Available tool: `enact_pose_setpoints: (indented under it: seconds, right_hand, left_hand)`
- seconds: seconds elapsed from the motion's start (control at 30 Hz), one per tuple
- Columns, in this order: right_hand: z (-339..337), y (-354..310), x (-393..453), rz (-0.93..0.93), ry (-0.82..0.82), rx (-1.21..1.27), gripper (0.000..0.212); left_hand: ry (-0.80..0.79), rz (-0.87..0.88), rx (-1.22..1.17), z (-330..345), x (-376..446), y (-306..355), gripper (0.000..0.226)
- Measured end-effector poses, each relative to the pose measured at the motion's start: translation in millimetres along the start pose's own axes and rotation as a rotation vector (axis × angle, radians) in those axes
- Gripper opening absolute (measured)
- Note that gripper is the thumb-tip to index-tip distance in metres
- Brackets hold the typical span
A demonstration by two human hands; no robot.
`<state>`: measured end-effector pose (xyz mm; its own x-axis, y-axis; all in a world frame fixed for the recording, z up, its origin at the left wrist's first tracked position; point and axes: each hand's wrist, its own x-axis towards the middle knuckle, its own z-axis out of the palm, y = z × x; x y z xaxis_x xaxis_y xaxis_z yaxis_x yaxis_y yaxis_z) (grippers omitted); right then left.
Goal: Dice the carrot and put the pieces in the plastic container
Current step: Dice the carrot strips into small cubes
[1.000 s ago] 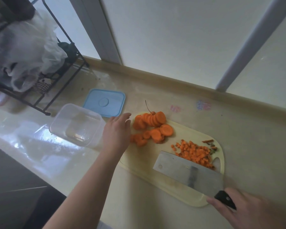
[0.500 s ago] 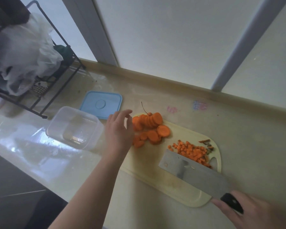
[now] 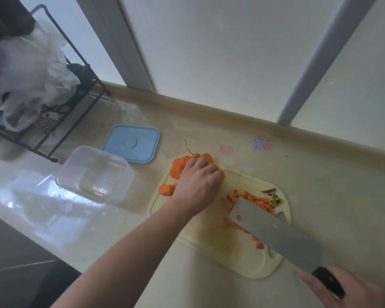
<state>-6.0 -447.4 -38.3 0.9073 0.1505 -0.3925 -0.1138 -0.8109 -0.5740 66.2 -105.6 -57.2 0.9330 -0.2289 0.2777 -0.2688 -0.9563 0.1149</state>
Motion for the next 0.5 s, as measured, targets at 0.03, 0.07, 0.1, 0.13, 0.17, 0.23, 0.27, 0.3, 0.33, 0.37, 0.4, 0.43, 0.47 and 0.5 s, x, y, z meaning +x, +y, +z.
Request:
enact_pose_setpoints:
  seconds: [0.03, 0.07, 0.1, 0.13, 0.17, 0.23, 0.27, 0.3, 0.33, 0.37, 0.4, 0.43, 0.47, 0.5]
  right_hand:
    - [-2.1, -10.1, -5.9, 0.042, -0.036, 0.042, 0.055]
    - [-7.0, -24.1, -13.6, 0.078, -0.078, 0.066, 0.066]
    - [-8.6, -31.9, -17.2, 0.084, -0.041, 0.045, 0.072]
    - [-6.8, -37.2, -20.6, 0.091, -0.007, 0.019, 0.075]
    - [-4.5, -39.7, -19.5, 0.104, 0.031, 0.037, 0.078]
    - [5.6, -46.4, -20.5, 0.086, -0.033, 0.125, 0.072]
    - [13.6, -48.2, -20.8, 0.034, -0.057, 0.147, 0.057]
    - [22.2, -48.7, -20.2, 0.009, -0.07, 0.166, 0.041]
    - [28.5, -51.8, -21.7, 0.037, -0.143, 0.208, 0.038]
    - [36.1, -55.7, -22.5, 0.094, -0.219, 0.27, 0.044]
    - [43.2, -59.1, -22.8, 0.143, -0.27, 0.341, 0.057]
    - [48.7, -62.2, -21.6, 0.185, -0.307, 0.394, 0.069]
    - [52.0, -63.1, -20.1, 0.21, -0.321, 0.415, 0.07]
    - [52.3, -67.6, -18.6, 0.243, -0.327, 0.407, 0.07]
  left_hand:
    - [0.061, -0.044, -0.096, -6.2, 0.6, 3.7, 0.009]
    - [0.115, -0.129, -0.233, -14.7, -1.7, 8.8, 0.013]
    - [0.139, -0.26, -0.392, -24.6, -6.5, 14.9, 0.014]
    - [0.12, -0.418, -0.521, -31.9, -14.5, 21.5, 0.012]
    - [0.069, -0.562, -0.597, -36.4, -24.3, 27.8, 0.012]
    - [-0.042, -0.726, -0.642, -34.2, -50.3, 36.6, 0.016]
    - [-0.086, -0.768, -0.657, -30.7, -64.3, 39.7, 0.017]
    - [-0.127, -0.796, -0.666, -27.5, -76.6, 43.1, 0.019]
    - [-0.158, -0.8, -0.654, -24.4, -87.3, 46.3, 0.02]
    - [-0.171, -0.781, -0.625, -21.3, -95.6, 49.0, 0.022]
    - [-0.17, -0.75, -0.586, -17.9, -102.9, 51.3, 0.023]
    - [-0.156, -0.719, -0.547, -15.7, -108.3, 54.1, 0.024]
    - [-0.136, -0.696, -0.516, -14.5, -112.2, 56.7, 0.025]
    - [-0.116, -0.677, -0.494, -13.7, -114.9, 58.9, 0.029]
